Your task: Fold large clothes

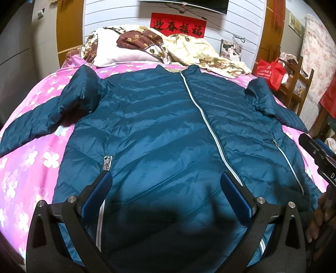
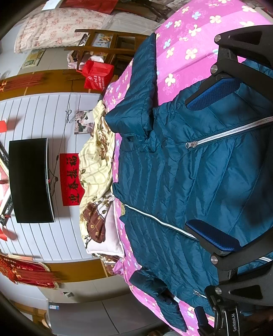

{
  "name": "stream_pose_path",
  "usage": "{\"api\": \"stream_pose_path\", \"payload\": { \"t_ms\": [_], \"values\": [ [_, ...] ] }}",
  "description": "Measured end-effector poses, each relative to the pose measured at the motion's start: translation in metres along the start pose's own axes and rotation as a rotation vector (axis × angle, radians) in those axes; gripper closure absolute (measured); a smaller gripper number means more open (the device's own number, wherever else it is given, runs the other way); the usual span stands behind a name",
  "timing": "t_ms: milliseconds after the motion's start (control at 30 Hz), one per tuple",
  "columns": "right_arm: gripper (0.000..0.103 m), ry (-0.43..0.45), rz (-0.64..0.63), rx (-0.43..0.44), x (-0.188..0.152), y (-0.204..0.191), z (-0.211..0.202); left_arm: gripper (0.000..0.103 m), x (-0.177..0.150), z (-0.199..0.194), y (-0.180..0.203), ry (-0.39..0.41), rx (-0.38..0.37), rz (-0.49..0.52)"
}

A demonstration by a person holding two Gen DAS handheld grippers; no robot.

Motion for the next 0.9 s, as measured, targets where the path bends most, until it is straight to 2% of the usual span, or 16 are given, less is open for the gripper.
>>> {"api": "stream_pose_path", "payload": {
  "t_ms": [900],
  "values": [
    [0.000,-0.011,-0.005,-0.004,-0.0022,-0.0025,0.0022,0.000,-0.0006,0.0019,-0.0088,-0.008,0.031,-0.012]
  ]
}}
Point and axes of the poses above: each gripper's, at about its wrist camera, not at the fingertips, and z roughly the way its jaws point, y to its right, x to its top, the point moved 1 cm from there along z, roughly the way its jaws point
